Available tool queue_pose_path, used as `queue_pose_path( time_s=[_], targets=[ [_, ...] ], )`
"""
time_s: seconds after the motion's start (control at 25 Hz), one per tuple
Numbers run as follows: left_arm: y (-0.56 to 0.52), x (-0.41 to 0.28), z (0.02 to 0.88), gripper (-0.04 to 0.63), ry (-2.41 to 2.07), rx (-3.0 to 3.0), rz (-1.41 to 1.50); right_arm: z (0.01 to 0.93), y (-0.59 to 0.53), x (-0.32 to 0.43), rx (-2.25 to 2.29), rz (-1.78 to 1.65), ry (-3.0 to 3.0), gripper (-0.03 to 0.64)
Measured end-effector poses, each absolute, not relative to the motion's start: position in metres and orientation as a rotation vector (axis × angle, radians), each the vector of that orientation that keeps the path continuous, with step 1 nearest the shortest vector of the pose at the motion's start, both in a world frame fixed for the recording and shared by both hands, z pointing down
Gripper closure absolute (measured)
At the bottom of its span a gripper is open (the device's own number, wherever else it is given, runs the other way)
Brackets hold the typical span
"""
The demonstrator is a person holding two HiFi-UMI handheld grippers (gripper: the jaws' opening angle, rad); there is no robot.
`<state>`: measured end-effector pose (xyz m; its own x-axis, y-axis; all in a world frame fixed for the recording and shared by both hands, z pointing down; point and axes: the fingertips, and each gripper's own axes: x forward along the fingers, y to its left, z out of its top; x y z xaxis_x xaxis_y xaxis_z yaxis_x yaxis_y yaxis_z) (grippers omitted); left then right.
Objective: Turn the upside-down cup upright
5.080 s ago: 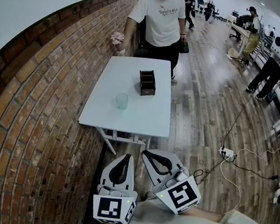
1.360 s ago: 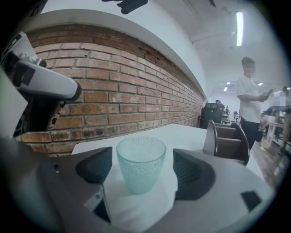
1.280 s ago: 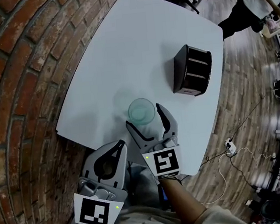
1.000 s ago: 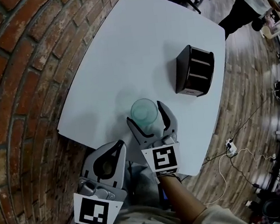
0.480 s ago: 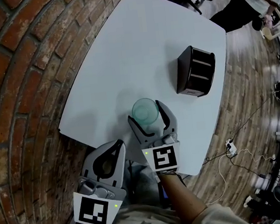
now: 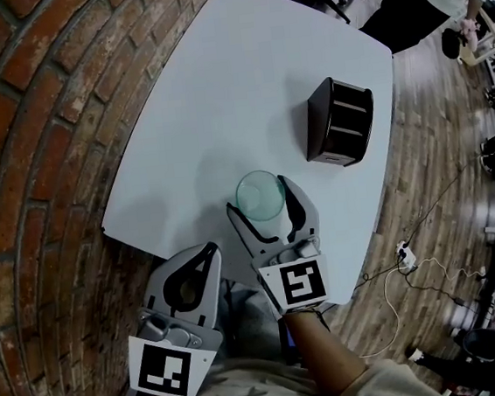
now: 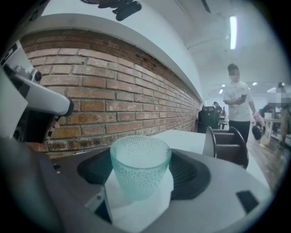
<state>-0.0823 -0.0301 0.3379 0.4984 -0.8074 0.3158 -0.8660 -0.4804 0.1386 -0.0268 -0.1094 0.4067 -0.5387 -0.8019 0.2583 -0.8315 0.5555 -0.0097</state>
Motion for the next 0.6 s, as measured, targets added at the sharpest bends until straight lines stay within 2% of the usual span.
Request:
queue_pose_path(
  time_s=[0.6],
  targets=[
    [-0.0304, -0.0746, 0.3336, 0.584, -1.389, 2.494, 0.298, 0.4045, -0.1069, -0.0186, 1.463, 0.935, -2.762, 0.242]
  ],
)
